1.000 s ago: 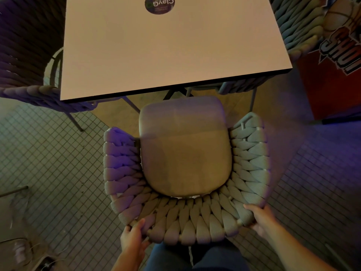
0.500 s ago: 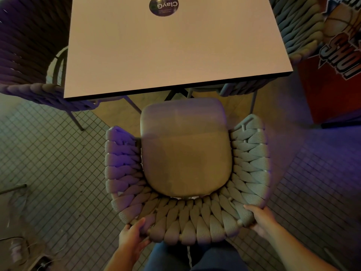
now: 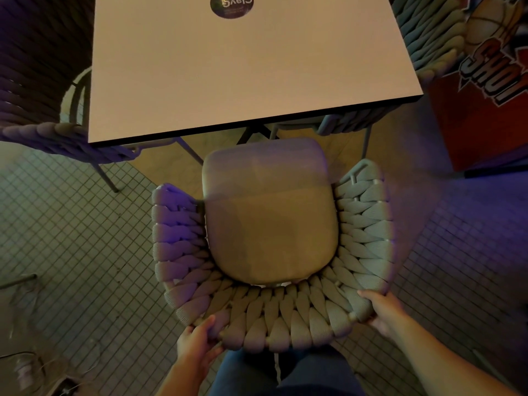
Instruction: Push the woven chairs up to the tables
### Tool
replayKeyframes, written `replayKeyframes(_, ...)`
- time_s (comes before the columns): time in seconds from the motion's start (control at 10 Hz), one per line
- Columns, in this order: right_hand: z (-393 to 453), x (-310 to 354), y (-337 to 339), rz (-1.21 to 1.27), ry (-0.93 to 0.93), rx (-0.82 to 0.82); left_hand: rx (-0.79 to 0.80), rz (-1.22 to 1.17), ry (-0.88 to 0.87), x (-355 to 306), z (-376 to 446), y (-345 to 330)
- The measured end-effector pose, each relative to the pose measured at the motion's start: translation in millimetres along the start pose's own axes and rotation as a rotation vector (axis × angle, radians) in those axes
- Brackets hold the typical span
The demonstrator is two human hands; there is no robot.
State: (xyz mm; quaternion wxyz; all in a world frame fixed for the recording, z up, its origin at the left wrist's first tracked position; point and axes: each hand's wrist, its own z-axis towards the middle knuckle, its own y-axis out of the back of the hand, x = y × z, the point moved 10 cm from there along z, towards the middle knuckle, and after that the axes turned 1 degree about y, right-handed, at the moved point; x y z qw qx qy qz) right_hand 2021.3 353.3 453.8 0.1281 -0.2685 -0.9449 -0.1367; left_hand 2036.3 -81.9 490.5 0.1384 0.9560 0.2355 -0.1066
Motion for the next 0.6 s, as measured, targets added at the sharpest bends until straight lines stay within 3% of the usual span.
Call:
replayKeyframes(0.2, 2.9, -1.1, 3.2, -0.037, -0.003, -0.036, 0.03, 0.162, 0.019, -2.6, 9.3, 7.2)
replayKeyframes(0.4, -1.9, 1.0, 8.8, -0.038, 0.059, -0.067, 0.097, 0.84, 0.016, -29.6, 7.1, 18.1)
replayKeyframes(0.5, -6.5, 4.5, 11.7, -0.087, 0.129, -0.125, 0.147, 1.29, -0.125, -57.7, -2.1, -1.6)
replayKeyframes(0.6, -14.5, 17.7, 18.8, -0.234, 0.282, -0.213, 0.08, 1.68, -0.424, -95.3, -9.9, -41.5)
